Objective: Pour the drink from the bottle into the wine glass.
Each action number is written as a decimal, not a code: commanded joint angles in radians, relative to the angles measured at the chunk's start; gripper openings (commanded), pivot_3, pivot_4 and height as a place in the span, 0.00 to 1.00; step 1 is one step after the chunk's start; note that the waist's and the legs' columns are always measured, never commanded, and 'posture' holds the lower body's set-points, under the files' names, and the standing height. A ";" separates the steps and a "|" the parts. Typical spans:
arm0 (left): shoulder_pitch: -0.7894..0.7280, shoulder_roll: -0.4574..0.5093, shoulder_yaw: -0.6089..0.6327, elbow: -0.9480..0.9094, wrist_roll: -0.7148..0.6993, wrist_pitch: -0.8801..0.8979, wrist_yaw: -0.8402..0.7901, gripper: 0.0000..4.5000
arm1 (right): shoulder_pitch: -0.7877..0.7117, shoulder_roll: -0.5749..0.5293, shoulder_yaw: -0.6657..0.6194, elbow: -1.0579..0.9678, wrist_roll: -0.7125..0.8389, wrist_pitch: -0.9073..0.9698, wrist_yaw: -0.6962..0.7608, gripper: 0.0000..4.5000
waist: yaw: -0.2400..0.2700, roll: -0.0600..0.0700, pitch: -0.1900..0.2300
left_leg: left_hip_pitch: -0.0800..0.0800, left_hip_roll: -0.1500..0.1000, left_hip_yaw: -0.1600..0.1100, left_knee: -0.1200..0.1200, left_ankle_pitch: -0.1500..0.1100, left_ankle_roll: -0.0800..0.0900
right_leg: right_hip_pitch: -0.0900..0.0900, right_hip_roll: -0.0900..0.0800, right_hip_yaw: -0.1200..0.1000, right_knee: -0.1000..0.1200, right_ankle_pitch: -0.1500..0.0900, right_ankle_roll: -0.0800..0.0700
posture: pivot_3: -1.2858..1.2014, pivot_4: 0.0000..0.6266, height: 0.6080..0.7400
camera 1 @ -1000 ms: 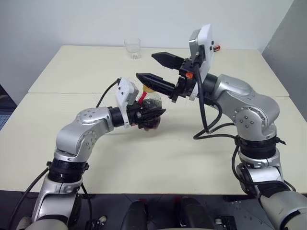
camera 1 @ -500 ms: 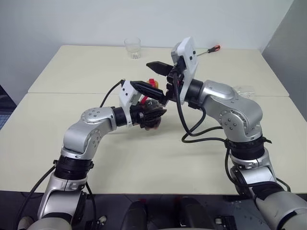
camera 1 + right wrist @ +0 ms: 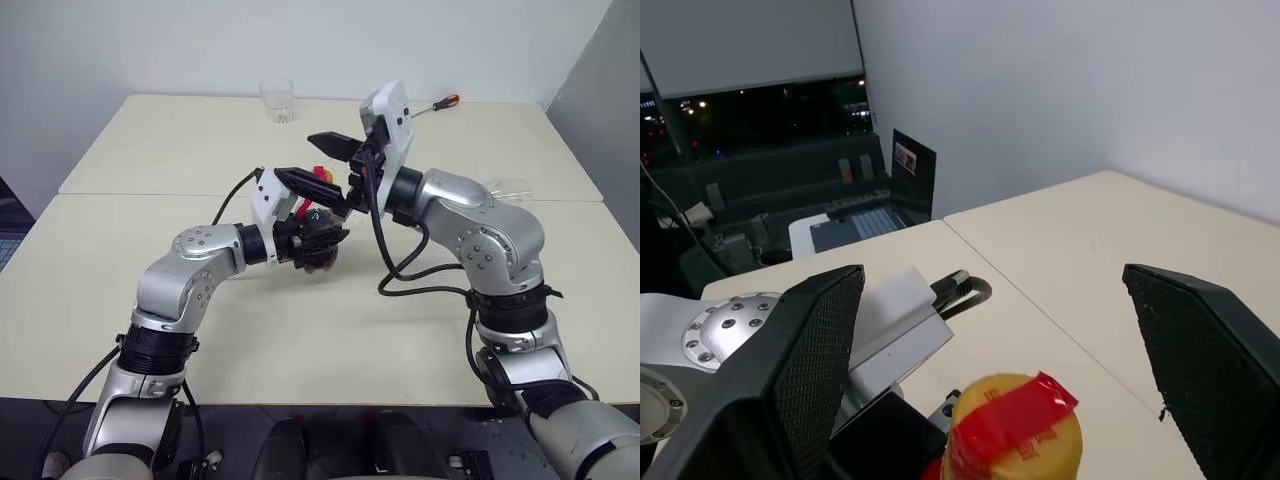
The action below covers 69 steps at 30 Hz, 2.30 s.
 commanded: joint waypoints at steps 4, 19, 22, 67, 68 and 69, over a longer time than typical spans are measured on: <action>-0.051 -0.012 0.024 -0.034 -0.009 -0.034 -0.015 0.49 | 0.013 0.003 -0.054 0.017 0.032 0.062 -0.012 0.98 | 0.000 0.000 0.000 | 0.000 0.000 0.000 0.000 0.000 0.000 | 0.000 0.000 0.000 0.000 0.000 0.000 | 0.52 0.24 1.00; -0.059 -0.006 0.028 -0.025 -0.006 -0.029 -0.031 0.49 | 0.020 0.031 -0.139 -0.045 0.107 0.100 -0.074 0.98 | -0.001 0.000 0.000 | 0.000 0.000 0.000 0.000 0.000 0.000 | 0.000 0.000 0.000 0.000 0.000 0.000 | 0.52 0.24 1.00; -0.058 -0.005 0.030 -0.025 -0.006 -0.028 -0.032 0.49 | 0.012 0.045 -0.163 -0.057 0.132 0.097 -0.096 0.98 | -0.001 0.000 0.000 | 0.000 0.000 0.000 0.000 0.000 0.000 | 0.000 0.000 0.000 0.000 0.000 0.000 | 0.52 0.24 1.00; -0.018 0.003 0.060 -0.114 -0.079 0.048 -0.045 0.49 | 0.060 0.051 -0.108 -0.108 0.178 0.057 -0.056 0.30 | -0.002 0.000 0.000 | 0.000 0.000 0.000 0.000 0.000 0.000 | 0.000 0.000 0.000 0.000 0.000 0.000 | 0.52 0.24 1.00; -0.007 0.002 0.071 -0.140 -0.101 0.065 -0.044 0.49 | 0.058 0.051 -0.113 -0.114 0.206 0.069 -0.037 0.30 | -0.002 0.000 0.000 | 0.000 0.000 0.000 0.000 0.000 0.000 | 0.000 0.000 0.000 0.000 0.000 0.000 | 0.52 0.24 1.00; 0.004 0.002 0.085 -0.168 -0.125 0.082 -0.044 0.49 | 0.053 0.047 -0.116 -0.121 0.239 0.081 -0.008 0.30 | -0.002 0.000 0.000 | 0.000 0.001 0.000 0.000 0.000 0.000 | 0.000 0.000 0.000 0.000 0.000 0.000 | 0.52 0.24 1.00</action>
